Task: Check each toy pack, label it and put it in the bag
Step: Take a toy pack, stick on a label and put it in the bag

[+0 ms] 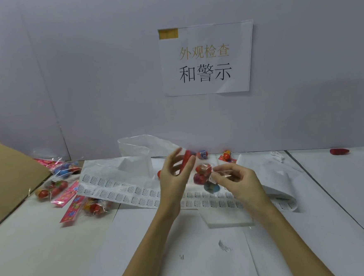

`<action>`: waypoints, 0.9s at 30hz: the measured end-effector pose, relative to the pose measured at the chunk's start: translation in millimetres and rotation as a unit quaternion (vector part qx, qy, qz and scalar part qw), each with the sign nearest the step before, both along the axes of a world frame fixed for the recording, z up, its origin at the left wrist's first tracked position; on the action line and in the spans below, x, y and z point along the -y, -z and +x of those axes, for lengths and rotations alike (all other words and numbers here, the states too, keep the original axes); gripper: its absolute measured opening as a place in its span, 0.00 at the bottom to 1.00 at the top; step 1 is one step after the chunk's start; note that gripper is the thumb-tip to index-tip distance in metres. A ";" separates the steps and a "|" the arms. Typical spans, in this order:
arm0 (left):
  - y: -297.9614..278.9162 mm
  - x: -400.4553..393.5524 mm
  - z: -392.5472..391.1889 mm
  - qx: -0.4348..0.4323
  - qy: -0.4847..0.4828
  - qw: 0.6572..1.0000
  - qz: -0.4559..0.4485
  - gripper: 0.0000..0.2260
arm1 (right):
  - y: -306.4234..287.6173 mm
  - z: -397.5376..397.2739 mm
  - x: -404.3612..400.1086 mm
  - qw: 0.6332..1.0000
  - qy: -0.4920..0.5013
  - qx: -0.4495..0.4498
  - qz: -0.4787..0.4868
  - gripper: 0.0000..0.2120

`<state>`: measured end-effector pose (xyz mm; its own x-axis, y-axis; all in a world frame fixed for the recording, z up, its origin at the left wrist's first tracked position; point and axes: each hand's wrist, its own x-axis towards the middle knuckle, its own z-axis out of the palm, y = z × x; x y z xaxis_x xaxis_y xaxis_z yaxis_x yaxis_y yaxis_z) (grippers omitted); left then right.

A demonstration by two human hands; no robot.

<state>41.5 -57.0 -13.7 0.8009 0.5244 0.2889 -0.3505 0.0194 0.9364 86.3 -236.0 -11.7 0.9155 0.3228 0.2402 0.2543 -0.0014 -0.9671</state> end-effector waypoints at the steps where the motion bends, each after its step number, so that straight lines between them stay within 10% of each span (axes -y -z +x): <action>1: 0.9 -1.5 -0.1 -0.011 0.006 1.000 -0.003 0.18 | 0.7 -0.9 -1.2 1.000 -0.007 0.002 -0.004 0.05; 13: 1.1 -6.1 2.5 0.007 -0.058 0.998 -0.024 0.02 | 0.4 -6.8 -11.1 0.978 -0.050 -0.159 0.122 0.12; 17: 4.8 -7.0 3.8 0.006 -0.066 0.998 -0.002 0.02 | 7.0 -9.2 -12.6 0.999 0.021 -0.040 0.029 0.11; 22: 9.1 -8.0 5.7 -0.054 -0.173 0.981 0.063 0.22 | 9.1 -9.5 -15.9 0.998 0.014 0.010 0.060 0.14; 27: -2.0 -9.5 3.5 -0.126 0.085 0.964 -0.217 0.36 | 9.7 -9.2 -16.1 0.996 -0.072 0.049 0.035 0.17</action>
